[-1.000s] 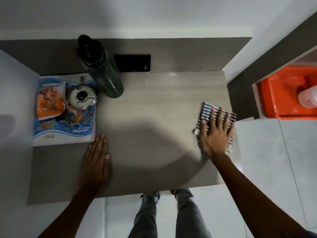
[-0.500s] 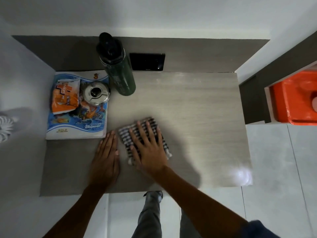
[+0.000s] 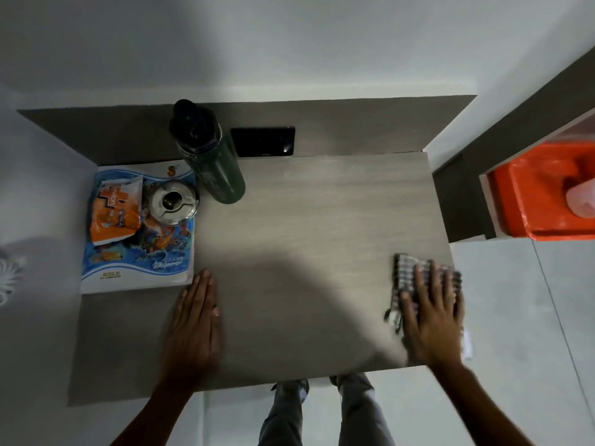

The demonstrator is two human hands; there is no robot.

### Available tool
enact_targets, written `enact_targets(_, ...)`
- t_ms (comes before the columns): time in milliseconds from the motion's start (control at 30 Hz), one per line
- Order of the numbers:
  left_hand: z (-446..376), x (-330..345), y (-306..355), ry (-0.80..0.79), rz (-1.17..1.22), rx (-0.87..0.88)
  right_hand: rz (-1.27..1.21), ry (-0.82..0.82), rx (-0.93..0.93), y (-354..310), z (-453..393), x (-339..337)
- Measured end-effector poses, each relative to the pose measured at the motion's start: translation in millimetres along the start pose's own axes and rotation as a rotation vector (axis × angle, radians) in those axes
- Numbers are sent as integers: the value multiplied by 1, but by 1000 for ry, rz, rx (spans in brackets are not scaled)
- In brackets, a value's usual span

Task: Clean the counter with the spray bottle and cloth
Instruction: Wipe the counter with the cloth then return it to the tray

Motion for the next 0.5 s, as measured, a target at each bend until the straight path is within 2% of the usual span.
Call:
enact_targets(133, -2, 5, 0, 0, -10, 21, -69, -7, 94, -9, -101, -38)
enact_targets(300, -1, -1, 3, 53, -38, 35, -70, -6, 83, -90, -205, -42)
enact_targets(400, 0, -4, 7, 47, -33, 10, -28, -26, -17, -160, -223, -22)
enact_targets(500, 1, -5, 8, 54, -24, 15, 18, -37, -200, -222, -190, 10)
Point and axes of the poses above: each hand's wrist, its own z-axis away from the middle knuckle, its own x-axis out of the palm, y = z × x, the point moved 5 cm from there along -z, towards the middle knuckle, and after that the axes turned 5 degrees about -z, right-handed, at the moved point
